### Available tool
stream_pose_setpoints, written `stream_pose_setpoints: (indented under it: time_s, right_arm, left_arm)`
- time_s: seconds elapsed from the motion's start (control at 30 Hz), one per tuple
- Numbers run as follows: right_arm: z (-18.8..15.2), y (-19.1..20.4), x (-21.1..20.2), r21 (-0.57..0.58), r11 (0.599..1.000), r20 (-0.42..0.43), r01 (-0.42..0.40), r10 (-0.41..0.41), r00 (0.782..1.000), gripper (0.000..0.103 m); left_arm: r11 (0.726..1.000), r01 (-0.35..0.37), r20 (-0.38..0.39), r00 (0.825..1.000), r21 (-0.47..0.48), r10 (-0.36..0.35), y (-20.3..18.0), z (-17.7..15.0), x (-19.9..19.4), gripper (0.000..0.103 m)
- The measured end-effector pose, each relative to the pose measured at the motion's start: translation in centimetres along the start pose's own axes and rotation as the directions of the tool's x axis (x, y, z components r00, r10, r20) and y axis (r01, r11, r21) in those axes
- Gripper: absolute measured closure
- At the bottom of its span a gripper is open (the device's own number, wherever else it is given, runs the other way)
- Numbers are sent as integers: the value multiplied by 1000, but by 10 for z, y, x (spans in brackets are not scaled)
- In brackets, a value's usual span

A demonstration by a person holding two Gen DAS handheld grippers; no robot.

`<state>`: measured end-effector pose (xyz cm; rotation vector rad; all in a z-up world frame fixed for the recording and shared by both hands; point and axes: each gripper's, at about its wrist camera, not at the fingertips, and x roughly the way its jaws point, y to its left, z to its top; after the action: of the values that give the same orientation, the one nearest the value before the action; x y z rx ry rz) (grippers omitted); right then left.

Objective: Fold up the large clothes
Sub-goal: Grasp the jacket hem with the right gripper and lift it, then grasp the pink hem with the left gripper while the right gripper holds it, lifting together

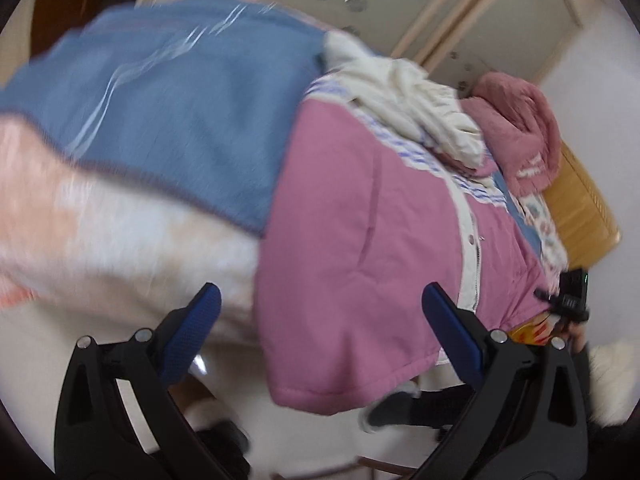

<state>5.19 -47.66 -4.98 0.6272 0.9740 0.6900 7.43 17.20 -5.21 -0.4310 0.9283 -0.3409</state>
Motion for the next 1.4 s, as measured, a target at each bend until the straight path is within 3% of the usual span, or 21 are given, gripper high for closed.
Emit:
stream_pose_setpoints:
  time_s: [0.1,0.23,0.37,0.47,0.53,0.6,0.67,0.77,0.9,1.03,1.2,1.4]
  right_arm:
    - [3,-1,-6,7,999,11,-50,50,999,94]
    - [3,-5,-15,12,998,26,-56,56,998,94]
    - [4,-3,-12,22,998,26,-56,55,998,94]
    - [4,-4,-11,30,998,27,-57,56,998,94]
    - [0,-6,-14,34,998,30,-55,54,998,94]
    - [0,-8,-14,39,998,29,-54,53,998,94]
    - [0,-9,-14,42,998,30,-53,52,998,94]
    - [0,-8,-14,40,998,31,-57,56,998,94]
    - [2,-7,-14,38,996,38,-82,81,996,93]
    - [3,-3,-16,26,991,49,-130,128,991,93]
    - [7,4,-13,11,987,50,-160,159,986,93]
    - [14,14,-14,-5,966,79,-259,258,963,93]
  left_arm:
    - [997,-15,-73,997,-75,10,15,1,16,3]
    - [997,17,-164,986,-70,-29,11,-2,38,3]
    - [999,-20,-293,956,-34,9,2,-15,71,36]
    - [999,-43,-342,939,-25,32,-3,-21,85,46]
    - [999,-36,-335,942,-20,27,-7,-22,83,62]
    - [1000,12,-318,948,-2,-12,-16,-23,76,90]
    - [998,41,-281,959,50,-25,-28,-21,65,94]
    - [995,92,-236,968,46,-79,-34,-20,53,95]
    - [970,238,-155,961,49,-228,-41,-16,32,96]
    - [963,267,-139,956,48,-258,-48,-17,32,96]
    - [924,379,-107,922,52,-372,-54,-15,26,96]
    - [886,462,-77,886,46,-458,-64,-6,26,96]
